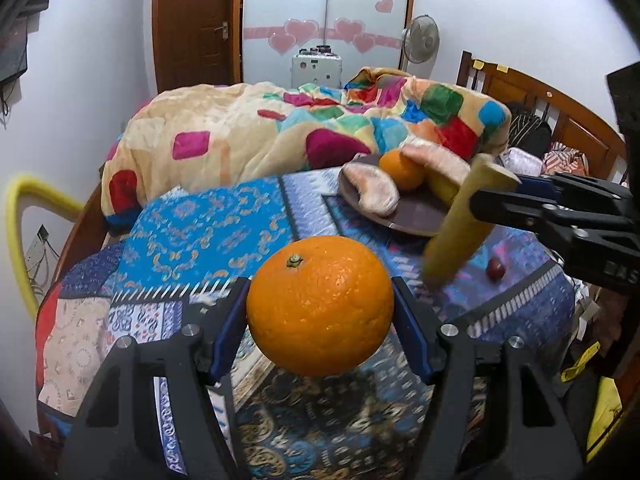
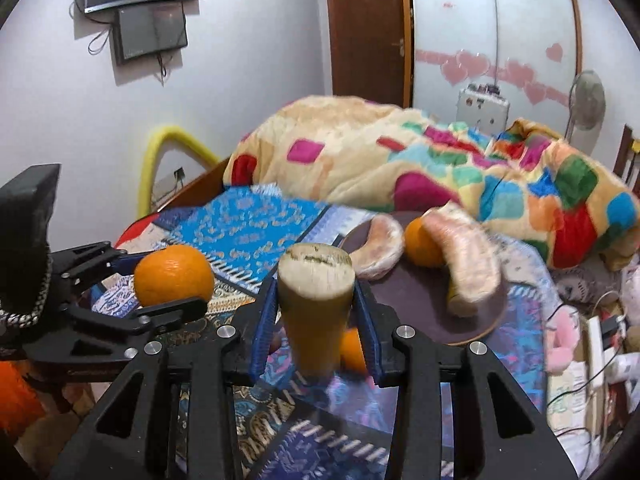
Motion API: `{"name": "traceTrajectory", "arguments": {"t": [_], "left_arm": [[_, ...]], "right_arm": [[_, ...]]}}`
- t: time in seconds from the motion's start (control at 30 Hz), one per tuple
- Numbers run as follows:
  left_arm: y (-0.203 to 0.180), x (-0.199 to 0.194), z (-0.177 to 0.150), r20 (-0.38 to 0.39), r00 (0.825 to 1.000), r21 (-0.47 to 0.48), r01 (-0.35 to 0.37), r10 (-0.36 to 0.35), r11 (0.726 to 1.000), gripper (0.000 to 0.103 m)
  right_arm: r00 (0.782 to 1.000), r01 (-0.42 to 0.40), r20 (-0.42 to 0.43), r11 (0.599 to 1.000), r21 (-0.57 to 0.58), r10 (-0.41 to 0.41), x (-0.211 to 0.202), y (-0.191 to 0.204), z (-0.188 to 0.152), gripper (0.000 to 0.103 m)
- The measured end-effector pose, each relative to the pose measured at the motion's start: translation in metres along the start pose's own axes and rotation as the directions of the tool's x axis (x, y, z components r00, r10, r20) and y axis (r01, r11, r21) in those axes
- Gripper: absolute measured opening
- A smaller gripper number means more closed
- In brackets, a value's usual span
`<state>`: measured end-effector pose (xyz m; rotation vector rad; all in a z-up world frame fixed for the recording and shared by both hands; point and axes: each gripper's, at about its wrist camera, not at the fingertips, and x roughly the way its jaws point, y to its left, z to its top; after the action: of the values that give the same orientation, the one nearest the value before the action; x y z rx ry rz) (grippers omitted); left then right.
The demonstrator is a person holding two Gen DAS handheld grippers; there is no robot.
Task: Organize fruits
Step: 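Lift the yellow fruit with the right tool while the left tool grasps the large orange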
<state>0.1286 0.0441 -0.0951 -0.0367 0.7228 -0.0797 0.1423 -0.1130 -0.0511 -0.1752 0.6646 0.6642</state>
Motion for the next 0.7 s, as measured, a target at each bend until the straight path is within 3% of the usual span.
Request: {"name": "traceTrajectory", "arguments": {"t": [0.33,0.7], "left_arm": [[-0.030,0.011,0.028,0.026,1.000,0.037,0.010,-0.011,0.999,0.068],[-0.056,0.054,0.054,-0.003,0.998,0.053,0.060,-0.060,0.997,0.068]], "right_arm": [[0.995,0.056,0.078,0.998,0.019,-0.058,-0.022,-0.031,0.011,0.035],[0.990,0.128,0.060,0.991,0.027,-0.130,-0.007,-0.063,0.008,0.035]]}}
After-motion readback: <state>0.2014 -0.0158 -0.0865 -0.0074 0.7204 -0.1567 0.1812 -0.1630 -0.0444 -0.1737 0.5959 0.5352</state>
